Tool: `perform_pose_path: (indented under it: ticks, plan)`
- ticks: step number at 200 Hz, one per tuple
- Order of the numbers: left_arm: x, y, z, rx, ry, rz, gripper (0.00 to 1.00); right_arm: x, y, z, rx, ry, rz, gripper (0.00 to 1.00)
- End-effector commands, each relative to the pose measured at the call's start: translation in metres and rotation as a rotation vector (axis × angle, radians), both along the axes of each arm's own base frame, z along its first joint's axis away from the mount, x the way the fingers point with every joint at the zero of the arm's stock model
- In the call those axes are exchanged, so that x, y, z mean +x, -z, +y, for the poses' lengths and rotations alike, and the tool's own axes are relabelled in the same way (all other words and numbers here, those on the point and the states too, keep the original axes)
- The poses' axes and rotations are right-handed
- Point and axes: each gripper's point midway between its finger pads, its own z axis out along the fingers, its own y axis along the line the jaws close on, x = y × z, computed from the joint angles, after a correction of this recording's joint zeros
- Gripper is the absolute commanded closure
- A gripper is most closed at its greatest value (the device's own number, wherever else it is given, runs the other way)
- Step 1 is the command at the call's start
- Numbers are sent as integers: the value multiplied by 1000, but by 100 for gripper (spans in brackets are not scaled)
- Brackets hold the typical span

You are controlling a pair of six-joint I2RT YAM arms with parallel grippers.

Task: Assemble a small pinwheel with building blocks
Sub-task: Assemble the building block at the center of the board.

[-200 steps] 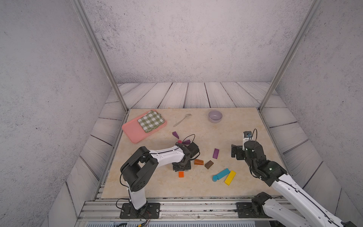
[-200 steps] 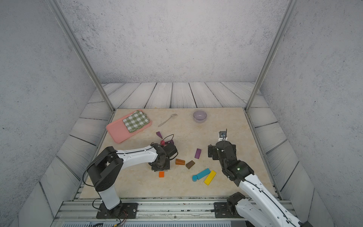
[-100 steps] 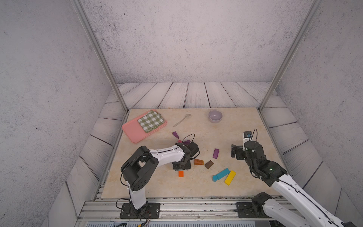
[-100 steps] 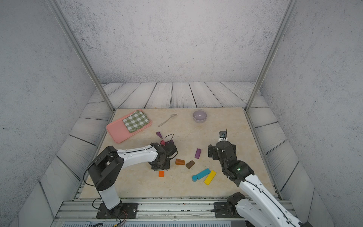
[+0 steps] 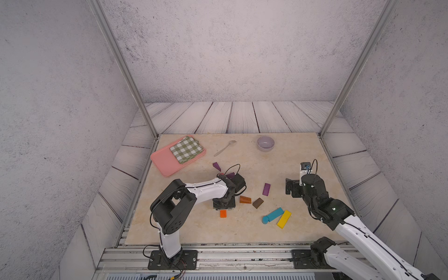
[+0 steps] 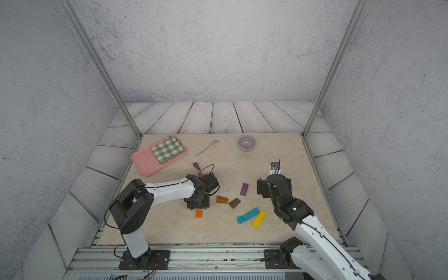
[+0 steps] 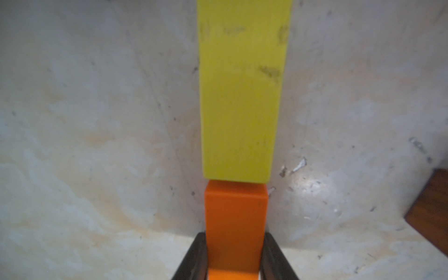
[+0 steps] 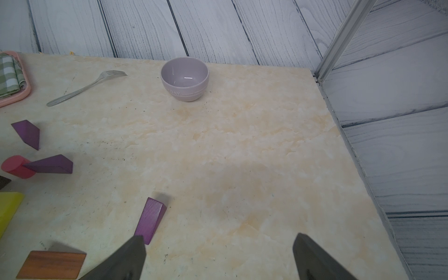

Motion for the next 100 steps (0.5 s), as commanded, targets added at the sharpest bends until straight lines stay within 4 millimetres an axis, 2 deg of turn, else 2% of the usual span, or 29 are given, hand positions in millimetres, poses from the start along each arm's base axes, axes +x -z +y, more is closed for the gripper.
perform_pose_path:
  ticks: [1,100]
  plan:
    - [7,23,23,98,-26,0,81,-1,-3,-3,7,8,-19,1]
    - [13,21,25,118,-20,-5,79,-2,-3,-2,11,2,-18,1]
